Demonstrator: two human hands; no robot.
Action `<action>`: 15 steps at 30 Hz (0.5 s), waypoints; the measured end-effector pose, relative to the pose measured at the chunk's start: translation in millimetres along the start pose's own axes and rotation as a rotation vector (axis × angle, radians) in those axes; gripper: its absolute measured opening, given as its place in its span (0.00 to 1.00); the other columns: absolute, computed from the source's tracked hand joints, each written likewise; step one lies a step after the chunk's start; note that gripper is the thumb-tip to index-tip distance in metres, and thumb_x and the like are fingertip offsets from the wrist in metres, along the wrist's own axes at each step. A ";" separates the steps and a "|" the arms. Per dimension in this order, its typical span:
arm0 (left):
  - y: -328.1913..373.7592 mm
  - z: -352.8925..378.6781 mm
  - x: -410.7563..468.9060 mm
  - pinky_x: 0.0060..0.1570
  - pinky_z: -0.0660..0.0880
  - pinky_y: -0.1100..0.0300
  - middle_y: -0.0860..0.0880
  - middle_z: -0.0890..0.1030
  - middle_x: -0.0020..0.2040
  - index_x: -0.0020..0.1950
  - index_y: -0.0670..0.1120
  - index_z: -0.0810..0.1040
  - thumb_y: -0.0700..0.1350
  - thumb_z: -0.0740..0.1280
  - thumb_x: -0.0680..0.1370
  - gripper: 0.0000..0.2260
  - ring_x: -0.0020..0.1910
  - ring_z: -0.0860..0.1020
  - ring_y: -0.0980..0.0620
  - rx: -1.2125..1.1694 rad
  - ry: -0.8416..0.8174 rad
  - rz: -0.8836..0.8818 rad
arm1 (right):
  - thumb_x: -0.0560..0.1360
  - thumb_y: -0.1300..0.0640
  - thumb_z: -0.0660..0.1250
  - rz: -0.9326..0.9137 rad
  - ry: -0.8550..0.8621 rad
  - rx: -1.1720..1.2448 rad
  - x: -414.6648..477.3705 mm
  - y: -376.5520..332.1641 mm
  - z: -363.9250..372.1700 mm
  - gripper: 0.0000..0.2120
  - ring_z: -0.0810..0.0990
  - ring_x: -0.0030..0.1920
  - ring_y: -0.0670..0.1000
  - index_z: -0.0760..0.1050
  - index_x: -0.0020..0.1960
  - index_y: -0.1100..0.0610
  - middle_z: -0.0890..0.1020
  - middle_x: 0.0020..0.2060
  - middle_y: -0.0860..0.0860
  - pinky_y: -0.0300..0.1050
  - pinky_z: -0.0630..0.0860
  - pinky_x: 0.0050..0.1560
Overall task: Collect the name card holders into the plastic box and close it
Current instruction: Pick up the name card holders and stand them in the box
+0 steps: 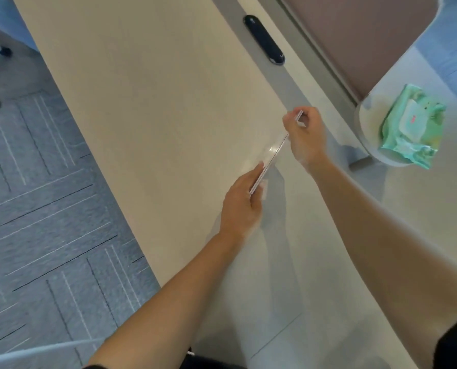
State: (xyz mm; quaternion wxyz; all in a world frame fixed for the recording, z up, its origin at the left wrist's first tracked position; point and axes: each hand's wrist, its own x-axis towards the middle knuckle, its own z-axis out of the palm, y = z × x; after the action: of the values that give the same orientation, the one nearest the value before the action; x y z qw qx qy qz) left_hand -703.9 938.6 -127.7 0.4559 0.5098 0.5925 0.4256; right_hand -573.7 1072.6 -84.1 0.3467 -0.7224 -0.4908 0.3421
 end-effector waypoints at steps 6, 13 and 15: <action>57.9 -3.9 -57.6 0.63 0.67 0.67 0.60 0.77 0.64 0.70 0.55 0.72 0.47 0.60 0.82 0.16 0.63 0.73 0.63 -0.177 -0.032 0.044 | 0.69 0.48 0.70 -0.041 -0.055 0.142 -67.1 -32.0 -63.5 0.17 0.76 0.54 0.45 0.74 0.57 0.48 0.78 0.56 0.50 0.45 0.70 0.56; 114.1 13.1 -162.7 0.59 0.67 0.73 0.60 0.77 0.60 0.70 0.48 0.72 0.44 0.60 0.82 0.16 0.59 0.73 0.70 -0.253 -0.045 0.188 | 0.77 0.46 0.68 0.111 -0.111 0.443 -177.7 -37.7 -142.6 0.28 0.69 0.65 0.50 0.62 0.73 0.39 0.65 0.72 0.49 0.51 0.65 0.62; 128.4 15.9 -199.0 0.57 0.67 0.74 0.59 0.77 0.61 0.70 0.48 0.72 0.44 0.60 0.82 0.16 0.58 0.73 0.71 -0.230 -0.061 0.234 | 0.71 0.37 0.69 0.220 -0.146 0.511 -217.0 -33.1 -167.5 0.36 0.68 0.66 0.53 0.58 0.75 0.38 0.65 0.71 0.48 0.62 0.62 0.65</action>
State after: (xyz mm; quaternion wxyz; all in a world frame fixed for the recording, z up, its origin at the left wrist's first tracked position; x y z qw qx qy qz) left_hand -647.9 756.9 14.4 0.4763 0.5324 0.4624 0.5253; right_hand -511.2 848.8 65.0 0.4420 -0.6339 -0.3311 0.5414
